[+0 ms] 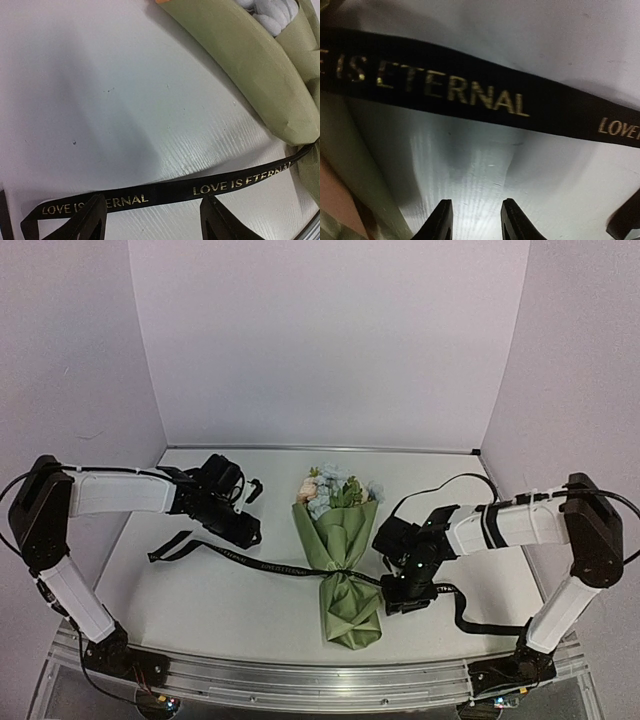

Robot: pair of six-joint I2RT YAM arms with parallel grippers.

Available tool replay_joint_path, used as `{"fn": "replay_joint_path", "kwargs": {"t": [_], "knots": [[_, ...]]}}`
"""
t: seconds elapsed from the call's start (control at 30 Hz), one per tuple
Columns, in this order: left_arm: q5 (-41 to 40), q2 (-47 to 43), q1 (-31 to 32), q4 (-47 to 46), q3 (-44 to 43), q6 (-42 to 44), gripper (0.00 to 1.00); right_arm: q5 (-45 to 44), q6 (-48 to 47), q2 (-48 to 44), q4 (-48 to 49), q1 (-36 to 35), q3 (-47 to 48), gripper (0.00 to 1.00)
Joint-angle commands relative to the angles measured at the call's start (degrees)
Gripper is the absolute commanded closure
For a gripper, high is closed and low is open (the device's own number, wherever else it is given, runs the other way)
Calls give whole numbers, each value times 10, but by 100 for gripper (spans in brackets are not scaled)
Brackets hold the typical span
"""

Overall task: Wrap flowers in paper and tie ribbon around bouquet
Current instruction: Tie the ribbon around the folded bouquet, then pick up the left side of the half-tied ribbon at the center of the board.

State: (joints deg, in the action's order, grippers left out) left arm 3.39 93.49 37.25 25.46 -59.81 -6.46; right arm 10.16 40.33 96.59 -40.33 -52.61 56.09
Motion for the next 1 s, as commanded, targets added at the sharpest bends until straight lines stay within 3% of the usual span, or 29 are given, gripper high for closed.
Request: {"fn": "replay_joint_path", "kwargs": {"t": [0.0,0.2,0.57,0.97], "knots": [[26,19,1,54,-47,89,33,14,55,33,64,-26,27,66],[7,29,16,68,-32,168,31,23,50,27,85,-32,32,66],[-36,-17,12,-20,52,338,32,-4,-2,-51,64,-13,-11,56],[-17,28,-90,-1,4,416,37,-21,-22,-148,53,49,-94,50]]}}
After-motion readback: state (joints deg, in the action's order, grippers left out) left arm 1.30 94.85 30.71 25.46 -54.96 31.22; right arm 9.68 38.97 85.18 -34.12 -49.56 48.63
